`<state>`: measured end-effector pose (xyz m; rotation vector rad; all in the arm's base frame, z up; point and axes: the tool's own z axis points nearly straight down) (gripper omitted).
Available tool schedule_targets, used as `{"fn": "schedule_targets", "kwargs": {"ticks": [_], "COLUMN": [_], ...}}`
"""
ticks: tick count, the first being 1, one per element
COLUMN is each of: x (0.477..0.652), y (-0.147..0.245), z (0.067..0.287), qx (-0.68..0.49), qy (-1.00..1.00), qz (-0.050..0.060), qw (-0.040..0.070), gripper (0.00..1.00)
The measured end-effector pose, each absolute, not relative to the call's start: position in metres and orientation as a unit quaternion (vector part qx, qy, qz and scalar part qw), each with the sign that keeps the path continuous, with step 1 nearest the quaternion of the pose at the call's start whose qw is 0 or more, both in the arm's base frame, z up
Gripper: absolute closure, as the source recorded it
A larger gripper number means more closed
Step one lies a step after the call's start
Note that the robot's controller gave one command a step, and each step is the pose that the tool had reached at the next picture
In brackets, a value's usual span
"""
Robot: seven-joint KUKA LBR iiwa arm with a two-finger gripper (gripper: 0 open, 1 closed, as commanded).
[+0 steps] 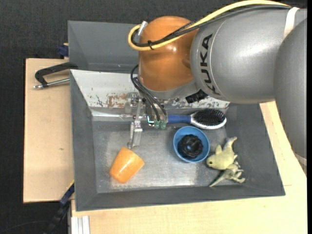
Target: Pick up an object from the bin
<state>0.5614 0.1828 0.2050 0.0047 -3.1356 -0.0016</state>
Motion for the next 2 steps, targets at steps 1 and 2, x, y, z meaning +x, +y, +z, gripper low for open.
{"fn": "schedule_targets", "kwargs": {"ticks": [1, 2], "x": [0.585, 0.553], "y": [0.154, 0.219], "z": [0.075, 0.146], "qx": [0.026, 0.061], "qy": [-1.000, -0.998], "qz": [0.000, -0.004], "qw": [0.001, -0.005], "gripper": [0.00, 0.00]}}
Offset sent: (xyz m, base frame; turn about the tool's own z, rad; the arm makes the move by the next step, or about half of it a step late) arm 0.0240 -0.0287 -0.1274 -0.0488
